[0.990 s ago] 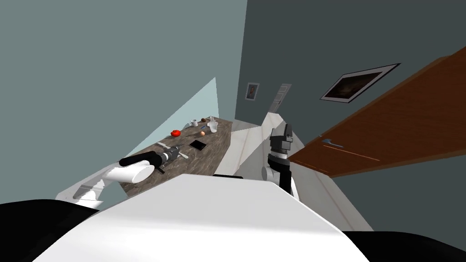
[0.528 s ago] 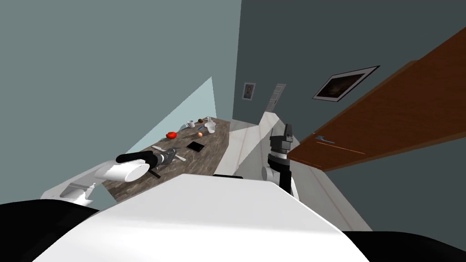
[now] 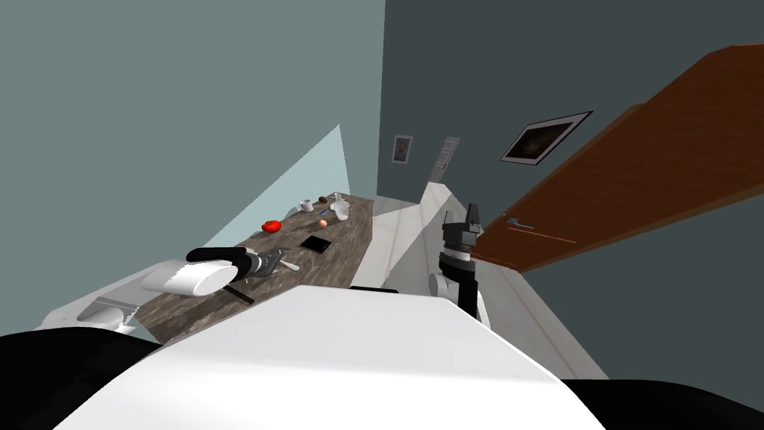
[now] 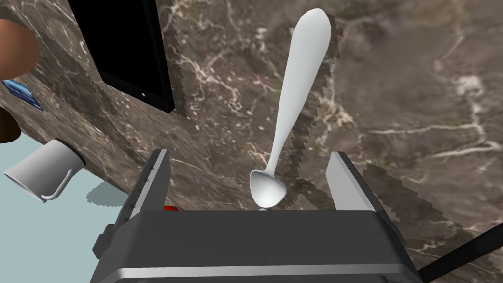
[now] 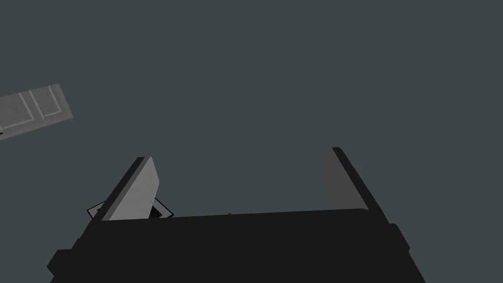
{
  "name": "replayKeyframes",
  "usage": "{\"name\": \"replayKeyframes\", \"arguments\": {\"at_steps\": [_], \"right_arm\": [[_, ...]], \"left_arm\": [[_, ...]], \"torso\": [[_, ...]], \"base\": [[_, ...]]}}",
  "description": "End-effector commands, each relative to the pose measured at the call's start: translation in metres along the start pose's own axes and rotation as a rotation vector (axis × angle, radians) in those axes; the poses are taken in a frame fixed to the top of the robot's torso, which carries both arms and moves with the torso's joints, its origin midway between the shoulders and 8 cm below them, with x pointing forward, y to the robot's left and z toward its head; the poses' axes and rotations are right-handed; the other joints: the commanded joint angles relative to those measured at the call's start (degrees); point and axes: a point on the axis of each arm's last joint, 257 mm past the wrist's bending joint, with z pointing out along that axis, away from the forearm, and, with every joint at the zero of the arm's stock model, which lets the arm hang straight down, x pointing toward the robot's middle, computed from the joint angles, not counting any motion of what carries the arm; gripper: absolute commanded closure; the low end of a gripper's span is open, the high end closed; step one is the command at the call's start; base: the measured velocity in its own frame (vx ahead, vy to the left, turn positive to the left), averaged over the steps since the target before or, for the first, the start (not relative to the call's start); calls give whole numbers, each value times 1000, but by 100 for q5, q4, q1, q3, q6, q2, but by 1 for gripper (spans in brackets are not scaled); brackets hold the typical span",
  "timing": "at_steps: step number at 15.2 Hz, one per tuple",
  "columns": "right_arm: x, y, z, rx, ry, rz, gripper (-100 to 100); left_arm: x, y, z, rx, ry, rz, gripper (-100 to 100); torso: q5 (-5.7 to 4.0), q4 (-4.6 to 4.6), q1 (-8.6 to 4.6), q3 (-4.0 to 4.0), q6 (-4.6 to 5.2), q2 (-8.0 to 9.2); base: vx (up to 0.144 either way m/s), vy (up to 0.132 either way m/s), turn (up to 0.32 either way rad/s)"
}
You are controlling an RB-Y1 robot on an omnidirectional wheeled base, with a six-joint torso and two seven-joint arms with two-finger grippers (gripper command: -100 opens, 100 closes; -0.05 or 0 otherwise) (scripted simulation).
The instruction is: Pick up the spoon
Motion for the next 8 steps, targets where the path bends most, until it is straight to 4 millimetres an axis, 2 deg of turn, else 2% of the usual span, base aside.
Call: {"name": "replayKeyframes", "arguments": {"at_steps": [1,2,8], "right_arm": [[0,0,0,0,0,0,0],[0,0,0,0,0,0,0],[0,0,0,0,0,0,0]], "left_arm": [[0,9,0,-34,4,1,-100],[-3,19,-3,-77,11,2,-100],[-6,48,-12,-205,36,2,-100]], "torso": [[0,0,0,0,0,0],[0,0,0,1,-3,1],[0,-1,-1,-2,-1,-3]], "base": [[18,15,-33],[18,14,-83],[25,15,-106]]}}
